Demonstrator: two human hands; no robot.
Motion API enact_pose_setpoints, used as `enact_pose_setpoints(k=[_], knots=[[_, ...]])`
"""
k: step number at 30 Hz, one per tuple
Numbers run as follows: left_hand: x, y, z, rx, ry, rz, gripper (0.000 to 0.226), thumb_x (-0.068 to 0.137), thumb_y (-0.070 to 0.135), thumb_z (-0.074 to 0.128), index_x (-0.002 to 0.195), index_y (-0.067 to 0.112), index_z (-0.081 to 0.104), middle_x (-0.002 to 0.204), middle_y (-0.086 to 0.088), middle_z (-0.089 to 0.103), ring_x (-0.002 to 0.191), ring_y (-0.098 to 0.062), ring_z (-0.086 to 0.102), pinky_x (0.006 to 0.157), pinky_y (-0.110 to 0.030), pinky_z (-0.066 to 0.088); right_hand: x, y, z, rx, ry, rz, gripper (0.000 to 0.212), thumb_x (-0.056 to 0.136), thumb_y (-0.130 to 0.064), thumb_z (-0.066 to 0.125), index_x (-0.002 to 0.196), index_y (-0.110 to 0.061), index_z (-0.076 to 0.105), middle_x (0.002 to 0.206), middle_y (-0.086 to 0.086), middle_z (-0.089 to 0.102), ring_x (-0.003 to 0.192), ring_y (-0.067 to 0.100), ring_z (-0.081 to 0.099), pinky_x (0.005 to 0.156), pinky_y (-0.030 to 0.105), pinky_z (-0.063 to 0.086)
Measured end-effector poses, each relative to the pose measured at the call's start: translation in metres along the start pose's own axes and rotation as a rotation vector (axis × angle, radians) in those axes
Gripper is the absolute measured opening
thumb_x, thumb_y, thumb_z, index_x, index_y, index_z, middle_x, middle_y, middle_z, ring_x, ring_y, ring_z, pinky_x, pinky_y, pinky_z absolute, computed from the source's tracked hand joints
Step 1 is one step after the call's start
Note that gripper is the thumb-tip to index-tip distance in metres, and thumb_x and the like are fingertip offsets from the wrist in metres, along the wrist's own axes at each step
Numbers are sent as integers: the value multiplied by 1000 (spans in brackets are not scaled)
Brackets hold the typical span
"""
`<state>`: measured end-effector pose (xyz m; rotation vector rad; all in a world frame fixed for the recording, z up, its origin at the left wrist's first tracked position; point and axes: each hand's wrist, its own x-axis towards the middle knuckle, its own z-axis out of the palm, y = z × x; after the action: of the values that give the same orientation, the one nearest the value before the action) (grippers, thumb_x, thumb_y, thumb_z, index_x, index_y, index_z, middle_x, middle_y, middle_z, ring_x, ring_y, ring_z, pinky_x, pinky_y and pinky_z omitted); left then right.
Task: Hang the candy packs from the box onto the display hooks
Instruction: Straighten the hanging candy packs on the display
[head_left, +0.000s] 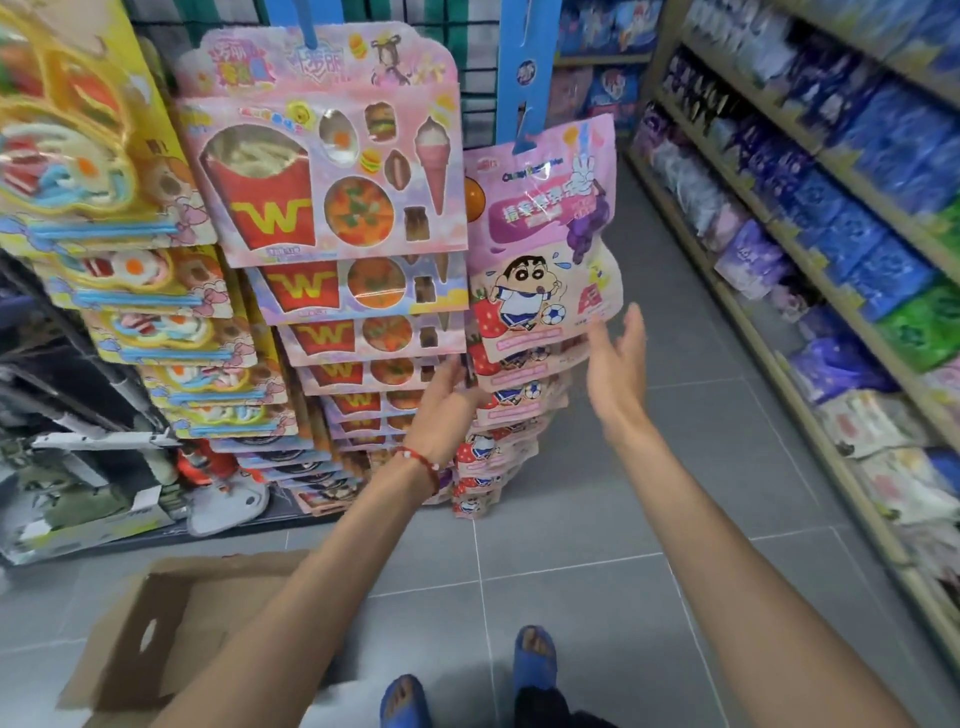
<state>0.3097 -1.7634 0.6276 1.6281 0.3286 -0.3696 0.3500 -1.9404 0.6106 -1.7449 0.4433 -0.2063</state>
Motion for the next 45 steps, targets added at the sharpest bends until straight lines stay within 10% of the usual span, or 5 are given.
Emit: enact_pose_setpoints(k=[5, 15, 20, 23, 45], knots=[[18, -8, 34, -18, 37, 45, 66, 91, -6, 52, 146, 29, 45, 136, 8, 62, 126, -15, 55, 105, -37, 43, 41, 11, -17, -75, -187, -13, 69, 106, -57, 34, 164, -28, 10, 169, -3, 22, 155, 17, 21, 126, 43, 19], [21, -28, 52, -91, 190, 84, 66, 92, -17, 44, 140, 29, 41, 111, 26, 55, 97, 15, 51, 77, -12, 43, 44, 40, -28, -60, -285, 21, 42, 112, -40, 29, 147, -22, 43, 137, -28, 51, 124, -13, 47, 101, 1, 29], [31, -53, 53, -65, 178, -36, 64, 92, -12, 48, 147, 19, 44, 107, 19, 63, 99, 5, 58, 93, -27, 52, 57, 71, -19, -38, -353, 165, 66, 106, -60, 15, 162, -27, 25, 166, -4, 30, 152, 14, 28, 126, 39, 20], [40, -55, 57, -63, 164, -36, 67, 91, -12, 49, 149, 22, 41, 108, 23, 60, 93, 13, 55, 71, -9, 46, 58, 85, -12, -3, -405, 181, 63, 106, -59, 12, 160, -30, 27, 160, -7, 38, 145, 10, 37, 120, 36, 28], [92, -130, 57, -137, 285, -202, 67, 91, -11, 49, 148, 24, 42, 133, 2, 62, 118, -15, 59, 103, -40, 49, 71, 151, -6, 5, -548, 278, 73, 105, -56, -3, 155, -24, 40, 153, -2, 51, 141, 15, 44, 120, 46, 27]])
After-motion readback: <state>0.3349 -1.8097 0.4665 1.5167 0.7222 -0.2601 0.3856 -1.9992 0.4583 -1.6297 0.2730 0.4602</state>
